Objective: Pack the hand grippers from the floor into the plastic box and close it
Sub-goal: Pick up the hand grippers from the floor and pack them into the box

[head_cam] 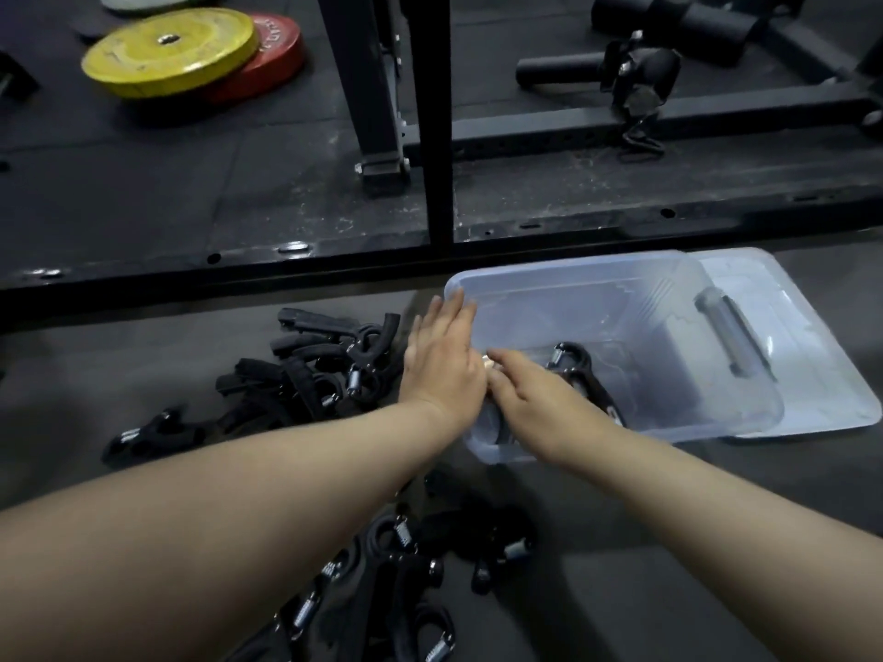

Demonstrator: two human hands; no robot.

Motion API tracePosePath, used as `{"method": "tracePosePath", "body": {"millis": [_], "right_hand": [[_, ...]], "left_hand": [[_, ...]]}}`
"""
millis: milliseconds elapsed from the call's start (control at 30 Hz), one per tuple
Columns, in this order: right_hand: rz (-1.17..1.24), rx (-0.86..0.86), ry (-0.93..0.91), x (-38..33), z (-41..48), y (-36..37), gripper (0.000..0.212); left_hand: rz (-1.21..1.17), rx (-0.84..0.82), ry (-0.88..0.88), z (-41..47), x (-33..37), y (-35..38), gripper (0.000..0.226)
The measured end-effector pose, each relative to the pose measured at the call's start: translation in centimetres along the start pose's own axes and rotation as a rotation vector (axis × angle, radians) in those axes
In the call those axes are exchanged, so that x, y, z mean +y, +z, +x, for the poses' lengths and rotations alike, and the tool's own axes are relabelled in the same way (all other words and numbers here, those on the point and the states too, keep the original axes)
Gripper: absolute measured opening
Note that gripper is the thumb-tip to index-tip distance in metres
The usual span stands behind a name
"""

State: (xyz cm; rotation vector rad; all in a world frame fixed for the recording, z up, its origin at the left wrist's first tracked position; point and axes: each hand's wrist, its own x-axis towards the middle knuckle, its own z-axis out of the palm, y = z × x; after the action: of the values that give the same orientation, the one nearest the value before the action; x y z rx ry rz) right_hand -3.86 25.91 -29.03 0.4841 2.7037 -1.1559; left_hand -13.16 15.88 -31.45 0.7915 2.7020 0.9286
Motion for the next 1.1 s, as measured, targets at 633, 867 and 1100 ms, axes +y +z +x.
{"method": "tracePosePath", "body": {"millis": [633,867,1100], "right_hand": [[-0.452,0.122,-0.166,-2.1,-0.3,4.1,0.062],[-0.431,0.119,-0.178,-2.1,-0.6,3.6,0.060],[-0.424,0.117,-0.182,-1.9,-0.3,3.7,0.061]], "left_hand": [[0.230,-0.358,-0.205,-8.2,-6.3,-1.3,0.051],[0.671,-0.914,-0.024,-13.2,-9.3,-1.8,0.053],[0.946,-0.867,0.026,-14.7,-8.5,-0.4,0.089]]}}
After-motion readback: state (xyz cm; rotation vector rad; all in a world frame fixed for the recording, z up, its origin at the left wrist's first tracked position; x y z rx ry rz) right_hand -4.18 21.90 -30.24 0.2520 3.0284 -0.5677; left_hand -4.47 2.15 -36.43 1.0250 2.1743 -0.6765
